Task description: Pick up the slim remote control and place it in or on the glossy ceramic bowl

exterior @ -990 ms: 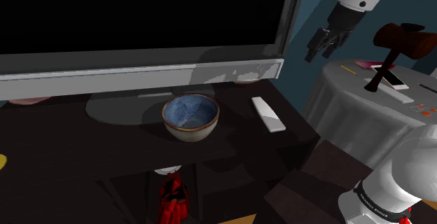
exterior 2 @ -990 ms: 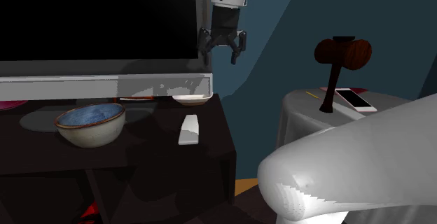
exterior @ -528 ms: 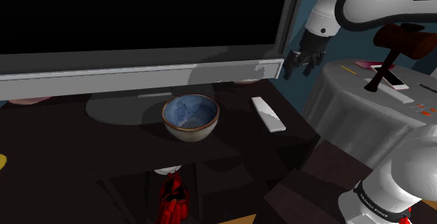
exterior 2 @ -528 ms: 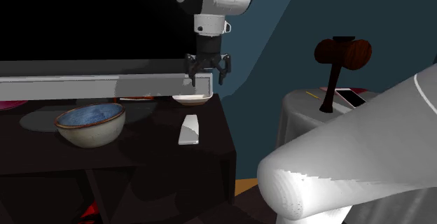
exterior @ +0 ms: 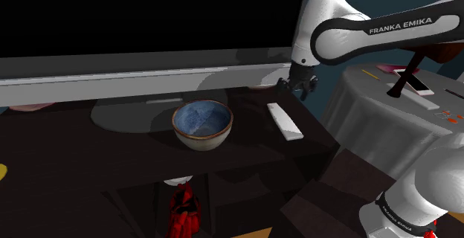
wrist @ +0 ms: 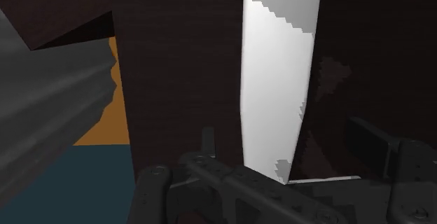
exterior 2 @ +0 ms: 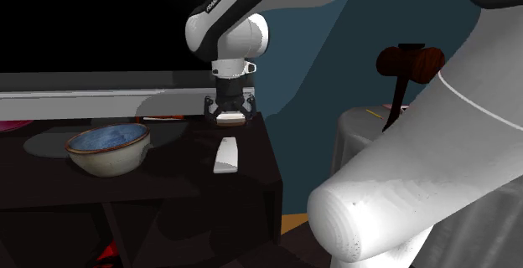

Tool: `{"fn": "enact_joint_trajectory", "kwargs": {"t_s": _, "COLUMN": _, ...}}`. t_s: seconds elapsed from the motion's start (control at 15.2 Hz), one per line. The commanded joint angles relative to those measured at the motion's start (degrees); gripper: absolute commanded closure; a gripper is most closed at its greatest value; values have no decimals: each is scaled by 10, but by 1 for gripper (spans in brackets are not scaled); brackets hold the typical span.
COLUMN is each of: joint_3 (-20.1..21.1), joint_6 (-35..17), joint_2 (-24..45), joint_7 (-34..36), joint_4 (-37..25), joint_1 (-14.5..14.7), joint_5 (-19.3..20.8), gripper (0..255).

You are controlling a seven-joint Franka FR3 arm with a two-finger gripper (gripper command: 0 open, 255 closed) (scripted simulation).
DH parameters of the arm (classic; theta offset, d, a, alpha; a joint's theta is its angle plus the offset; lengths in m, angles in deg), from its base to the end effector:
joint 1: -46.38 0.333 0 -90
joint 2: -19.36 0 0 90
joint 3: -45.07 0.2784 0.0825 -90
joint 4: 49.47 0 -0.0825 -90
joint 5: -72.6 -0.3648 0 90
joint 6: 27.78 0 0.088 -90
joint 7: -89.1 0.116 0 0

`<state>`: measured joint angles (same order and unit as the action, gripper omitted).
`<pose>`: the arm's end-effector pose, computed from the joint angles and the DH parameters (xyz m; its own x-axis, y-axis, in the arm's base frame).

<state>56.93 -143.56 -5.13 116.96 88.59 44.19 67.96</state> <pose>0.4135 0.0769 0.4338 0.9323 -0.3600 0.0336 -0.3600 -0.9329 -0.0050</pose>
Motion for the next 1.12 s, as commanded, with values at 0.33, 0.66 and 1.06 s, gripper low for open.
{"fn": "enact_joint_trajectory", "kwargs": {"t_s": 0.33, "joint_3": 21, "joint_6": -63, "joint_2": 77, "joint_7": 48, "joint_4": 10, "joint_1": -5, "joint_5": 1, "gripper": 0}}
{"fn": "enact_joint_trajectory", "kwargs": {"t_s": 0.66, "joint_3": 24, "joint_6": -101, "joint_2": 95, "joint_7": 50, "joint_4": 31, "joint_1": -5, "joint_5": 3, "gripper": 0}}
{"fn": "enact_joint_trajectory", "kwargs": {"t_s": 1.06, "joint_3": 24, "joint_6": -101, "joint_2": 95, "joint_7": 50, "joint_4": 31, "joint_1": -5, "joint_5": 3, "gripper": 0}}
